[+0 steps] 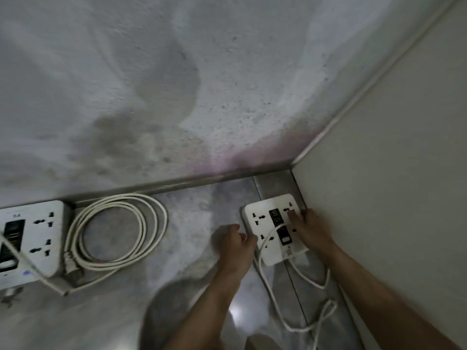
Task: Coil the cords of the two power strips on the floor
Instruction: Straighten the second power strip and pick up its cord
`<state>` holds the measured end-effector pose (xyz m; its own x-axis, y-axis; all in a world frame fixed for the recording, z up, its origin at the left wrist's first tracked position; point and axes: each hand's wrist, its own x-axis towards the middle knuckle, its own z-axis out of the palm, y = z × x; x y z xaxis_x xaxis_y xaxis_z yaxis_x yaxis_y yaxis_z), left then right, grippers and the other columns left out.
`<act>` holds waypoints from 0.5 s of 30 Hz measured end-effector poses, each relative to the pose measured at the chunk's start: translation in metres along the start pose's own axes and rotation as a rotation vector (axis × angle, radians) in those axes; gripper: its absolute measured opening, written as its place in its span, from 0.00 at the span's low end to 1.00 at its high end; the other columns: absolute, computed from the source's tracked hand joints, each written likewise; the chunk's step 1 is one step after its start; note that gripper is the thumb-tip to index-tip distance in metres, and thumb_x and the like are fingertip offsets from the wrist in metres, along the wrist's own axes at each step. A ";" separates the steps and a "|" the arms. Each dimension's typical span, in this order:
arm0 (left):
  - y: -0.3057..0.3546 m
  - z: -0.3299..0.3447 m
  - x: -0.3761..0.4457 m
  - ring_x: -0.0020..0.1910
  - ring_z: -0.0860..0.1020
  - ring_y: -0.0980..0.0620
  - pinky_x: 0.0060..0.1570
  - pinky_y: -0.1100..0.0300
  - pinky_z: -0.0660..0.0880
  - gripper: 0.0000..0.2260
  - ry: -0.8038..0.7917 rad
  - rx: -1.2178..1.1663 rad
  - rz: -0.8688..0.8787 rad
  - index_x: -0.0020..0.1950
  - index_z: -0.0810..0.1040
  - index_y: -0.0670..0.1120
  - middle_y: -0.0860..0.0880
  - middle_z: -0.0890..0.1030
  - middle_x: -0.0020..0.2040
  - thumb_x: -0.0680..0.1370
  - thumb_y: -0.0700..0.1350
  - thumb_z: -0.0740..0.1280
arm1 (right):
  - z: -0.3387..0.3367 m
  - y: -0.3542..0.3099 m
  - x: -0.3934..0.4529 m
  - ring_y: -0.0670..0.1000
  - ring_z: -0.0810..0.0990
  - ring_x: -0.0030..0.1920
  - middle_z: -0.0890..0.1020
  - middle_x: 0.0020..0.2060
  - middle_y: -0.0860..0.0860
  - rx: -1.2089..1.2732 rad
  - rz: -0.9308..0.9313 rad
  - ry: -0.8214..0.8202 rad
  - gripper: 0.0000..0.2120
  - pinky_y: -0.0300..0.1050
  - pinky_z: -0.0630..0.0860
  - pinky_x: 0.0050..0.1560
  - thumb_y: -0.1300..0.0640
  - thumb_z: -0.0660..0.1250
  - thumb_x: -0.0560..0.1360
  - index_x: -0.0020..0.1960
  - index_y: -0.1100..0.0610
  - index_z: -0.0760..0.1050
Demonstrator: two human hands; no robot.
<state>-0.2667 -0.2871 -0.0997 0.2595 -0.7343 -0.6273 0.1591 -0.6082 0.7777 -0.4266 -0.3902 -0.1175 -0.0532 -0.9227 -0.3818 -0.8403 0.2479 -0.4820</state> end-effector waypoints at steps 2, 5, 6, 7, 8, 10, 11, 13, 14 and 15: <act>0.004 0.010 0.001 0.44 0.78 0.51 0.32 0.70 0.71 0.11 -0.025 -0.110 -0.073 0.60 0.71 0.41 0.45 0.81 0.53 0.78 0.37 0.63 | 0.001 -0.001 -0.003 0.60 0.80 0.53 0.82 0.53 0.59 0.001 -0.014 -0.019 0.25 0.52 0.76 0.54 0.41 0.58 0.76 0.56 0.62 0.76; 0.007 0.016 -0.001 0.42 0.78 0.54 0.31 0.67 0.72 0.05 -0.024 -0.218 -0.139 0.51 0.73 0.47 0.47 0.81 0.51 0.78 0.37 0.62 | -0.007 0.000 -0.007 0.60 0.80 0.54 0.82 0.53 0.59 0.047 0.003 -0.035 0.21 0.52 0.75 0.55 0.45 0.56 0.79 0.57 0.62 0.76; 0.006 0.016 -0.004 0.41 0.78 0.57 0.29 0.68 0.73 0.06 -0.038 -0.247 -0.132 0.53 0.74 0.47 0.48 0.81 0.51 0.79 0.37 0.62 | -0.010 0.001 -0.008 0.60 0.80 0.54 0.82 0.53 0.59 0.065 0.022 -0.045 0.20 0.53 0.75 0.56 0.46 0.57 0.79 0.56 0.61 0.75; 0.002 0.015 -0.005 0.43 0.79 0.57 0.29 0.69 0.75 0.09 -0.061 -0.266 -0.106 0.57 0.74 0.46 0.48 0.81 0.53 0.79 0.37 0.61 | -0.012 0.001 -0.011 0.58 0.80 0.52 0.82 0.53 0.58 0.088 0.025 -0.055 0.17 0.53 0.75 0.56 0.48 0.59 0.79 0.56 0.60 0.75; -0.002 0.015 -0.007 0.46 0.80 0.56 0.32 0.68 0.77 0.13 -0.083 -0.270 -0.063 0.61 0.73 0.47 0.48 0.81 0.56 0.79 0.36 0.61 | -0.015 -0.001 -0.015 0.56 0.80 0.49 0.82 0.52 0.56 0.114 0.023 -0.059 0.12 0.51 0.75 0.53 0.51 0.61 0.78 0.55 0.59 0.74; -0.010 0.012 -0.012 0.53 0.80 0.53 0.44 0.59 0.82 0.18 -0.104 -0.252 0.031 0.64 0.71 0.55 0.48 0.78 0.61 0.77 0.38 0.63 | -0.018 -0.005 -0.024 0.49 0.79 0.43 0.82 0.47 0.52 0.215 -0.001 -0.059 0.05 0.44 0.74 0.45 0.58 0.64 0.76 0.52 0.54 0.73; -0.012 0.010 -0.016 0.55 0.80 0.52 0.48 0.54 0.82 0.19 -0.105 -0.244 0.071 0.63 0.70 0.59 0.49 0.78 0.62 0.77 0.39 0.63 | -0.018 -0.008 -0.030 0.46 0.79 0.41 0.82 0.45 0.50 0.276 -0.011 -0.068 0.06 0.42 0.73 0.41 0.60 0.65 0.74 0.51 0.52 0.73; -0.013 0.003 -0.025 0.56 0.81 0.52 0.50 0.52 0.82 0.20 -0.091 -0.253 0.149 0.62 0.70 0.64 0.52 0.80 0.60 0.79 0.39 0.63 | -0.019 -0.016 -0.042 0.45 0.81 0.42 0.83 0.48 0.51 0.374 -0.049 -0.114 0.14 0.41 0.76 0.41 0.60 0.69 0.71 0.56 0.53 0.75; -0.012 -0.003 -0.029 0.54 0.82 0.52 0.48 0.54 0.82 0.20 -0.060 -0.264 0.189 0.61 0.70 0.64 0.52 0.81 0.58 0.79 0.39 0.63 | -0.017 -0.017 -0.047 0.45 0.83 0.44 0.83 0.50 0.51 0.399 -0.070 -0.161 0.19 0.41 0.78 0.42 0.60 0.71 0.69 0.59 0.51 0.73; -0.011 -0.010 -0.032 0.52 0.83 0.53 0.46 0.57 0.82 0.20 -0.021 -0.285 0.222 0.62 0.70 0.63 0.52 0.82 0.57 0.79 0.38 0.63 | -0.016 -0.019 -0.053 0.41 0.83 0.44 0.83 0.51 0.50 0.423 -0.104 -0.235 0.25 0.38 0.78 0.42 0.60 0.73 0.66 0.60 0.50 0.71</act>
<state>-0.2677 -0.2535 -0.0878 0.2978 -0.8468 -0.4406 0.3609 -0.3274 0.8732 -0.4161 -0.3508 -0.0758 0.1838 -0.8694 -0.4587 -0.5393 0.3009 -0.7865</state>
